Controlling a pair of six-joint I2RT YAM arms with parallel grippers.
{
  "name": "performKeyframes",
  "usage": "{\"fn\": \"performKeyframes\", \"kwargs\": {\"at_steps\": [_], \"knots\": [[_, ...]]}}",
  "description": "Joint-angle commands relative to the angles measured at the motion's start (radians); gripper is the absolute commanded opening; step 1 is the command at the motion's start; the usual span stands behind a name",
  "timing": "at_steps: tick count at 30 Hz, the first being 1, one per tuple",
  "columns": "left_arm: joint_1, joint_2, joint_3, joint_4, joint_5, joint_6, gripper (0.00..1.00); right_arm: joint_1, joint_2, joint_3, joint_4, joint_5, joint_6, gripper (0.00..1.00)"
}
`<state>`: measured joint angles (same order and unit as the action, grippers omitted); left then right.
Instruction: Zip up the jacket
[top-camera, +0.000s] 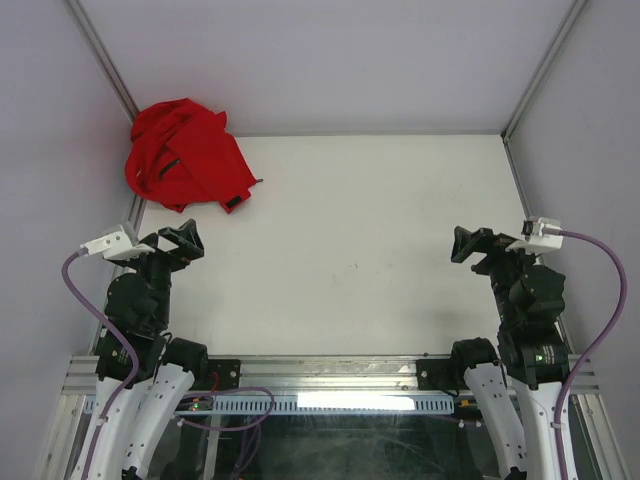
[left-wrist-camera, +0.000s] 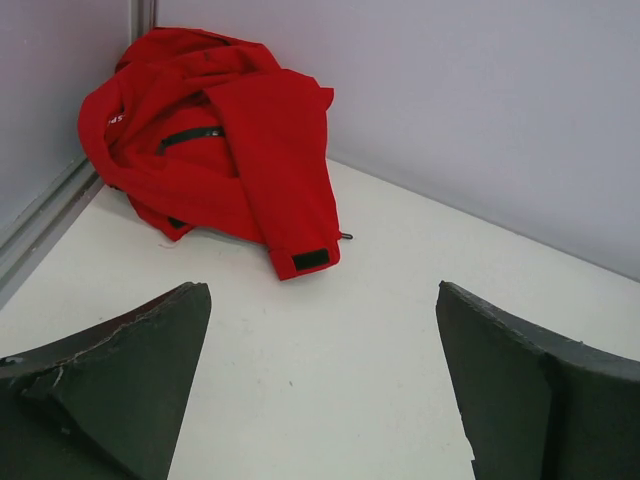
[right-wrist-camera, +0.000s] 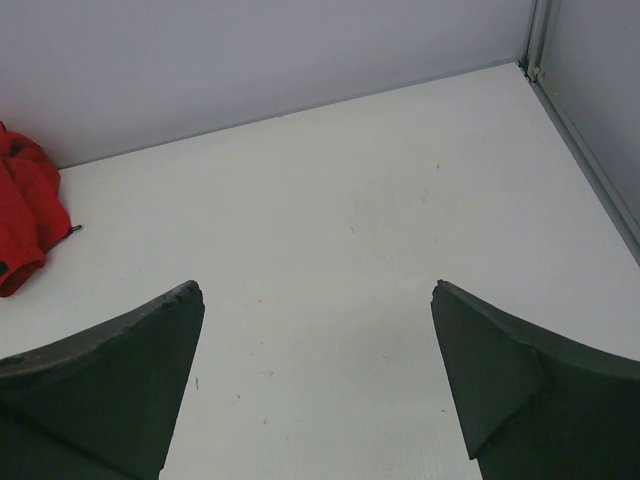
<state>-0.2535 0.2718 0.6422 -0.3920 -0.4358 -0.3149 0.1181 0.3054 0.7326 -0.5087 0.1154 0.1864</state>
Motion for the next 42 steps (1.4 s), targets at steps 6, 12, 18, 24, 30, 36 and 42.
{"fn": "performKeyframes", "kwargs": {"at_steps": [6, 12, 18, 24, 30, 36, 42], "knots": [[0.018, 0.02, 0.007, 0.09, 0.023, 0.038, 0.99, -0.011, 0.004, 0.006, 0.088, -0.024, 0.008, 0.99], [0.02, 0.102, 0.023, 0.123, 0.026, 0.034, 0.99, -0.011, 0.017, 0.007, 0.094, -0.034, 0.022, 0.99], [0.023, 0.448, 0.152, 0.148, -0.035, -0.024, 0.99, -0.013, 0.038, 0.013, 0.095, -0.061, 0.038, 0.99], [0.065, 0.838, 0.305, 0.224, -0.088, -0.081, 0.99, -0.013, 0.042, 0.016, 0.084, -0.106, 0.053, 1.0], [0.178, 1.137, 0.405, 0.36, -0.053, -0.115, 0.99, -0.012, 0.018, 0.013, 0.074, -0.122, 0.069, 0.99], [0.252, 1.527, 0.644, 0.376, 0.05, -0.09, 0.99, -0.012, 0.017, 0.022, 0.057, -0.147, 0.064, 1.0], [0.266, 1.783, 0.887, 0.29, 0.193, -0.022, 0.9, -0.011, 0.021, 0.024, 0.049, -0.166, 0.052, 1.0]]}}
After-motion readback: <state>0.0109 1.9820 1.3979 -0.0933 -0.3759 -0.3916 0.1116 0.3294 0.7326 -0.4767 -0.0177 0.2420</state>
